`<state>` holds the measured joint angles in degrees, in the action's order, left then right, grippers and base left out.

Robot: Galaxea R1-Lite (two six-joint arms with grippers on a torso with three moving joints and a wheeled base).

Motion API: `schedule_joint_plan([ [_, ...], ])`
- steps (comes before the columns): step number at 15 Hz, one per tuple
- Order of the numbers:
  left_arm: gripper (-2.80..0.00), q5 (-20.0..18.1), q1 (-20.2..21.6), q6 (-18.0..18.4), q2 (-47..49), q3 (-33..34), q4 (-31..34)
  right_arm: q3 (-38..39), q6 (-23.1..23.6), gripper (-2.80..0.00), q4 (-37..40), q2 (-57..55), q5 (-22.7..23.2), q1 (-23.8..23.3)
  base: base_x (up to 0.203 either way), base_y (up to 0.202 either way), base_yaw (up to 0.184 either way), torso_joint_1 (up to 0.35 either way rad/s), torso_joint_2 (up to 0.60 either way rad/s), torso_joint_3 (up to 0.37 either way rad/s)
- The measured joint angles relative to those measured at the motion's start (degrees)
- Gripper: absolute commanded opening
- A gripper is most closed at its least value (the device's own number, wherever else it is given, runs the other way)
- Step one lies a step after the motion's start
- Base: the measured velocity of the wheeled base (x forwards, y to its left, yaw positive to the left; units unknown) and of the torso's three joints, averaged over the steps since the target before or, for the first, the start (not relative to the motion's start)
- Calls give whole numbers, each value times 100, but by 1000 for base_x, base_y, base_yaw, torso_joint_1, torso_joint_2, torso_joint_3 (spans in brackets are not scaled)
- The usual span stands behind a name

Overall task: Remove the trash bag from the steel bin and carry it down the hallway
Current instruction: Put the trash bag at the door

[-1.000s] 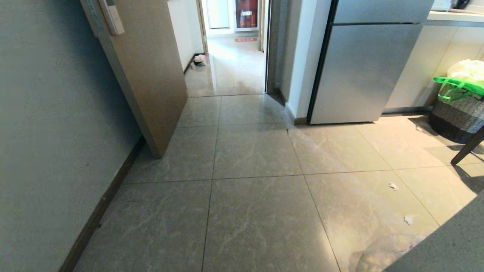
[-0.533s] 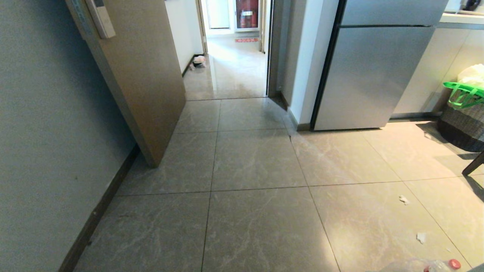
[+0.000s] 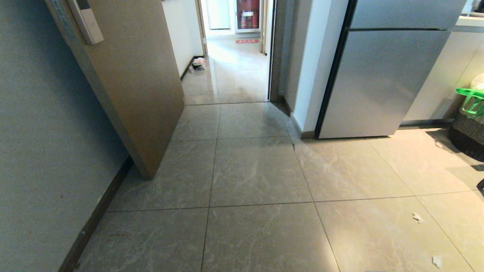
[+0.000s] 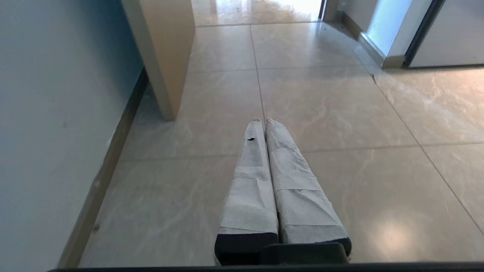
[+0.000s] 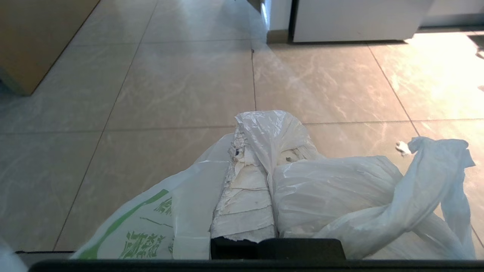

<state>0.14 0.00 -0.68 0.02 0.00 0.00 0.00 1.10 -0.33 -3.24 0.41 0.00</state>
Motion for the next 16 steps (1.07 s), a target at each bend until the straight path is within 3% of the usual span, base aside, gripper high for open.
schedule_joint_plan([
  [16,-280,1,0,-3,0,0,2,0,2,-280,0,0,0,0,193,0,1,1,2,2],
])
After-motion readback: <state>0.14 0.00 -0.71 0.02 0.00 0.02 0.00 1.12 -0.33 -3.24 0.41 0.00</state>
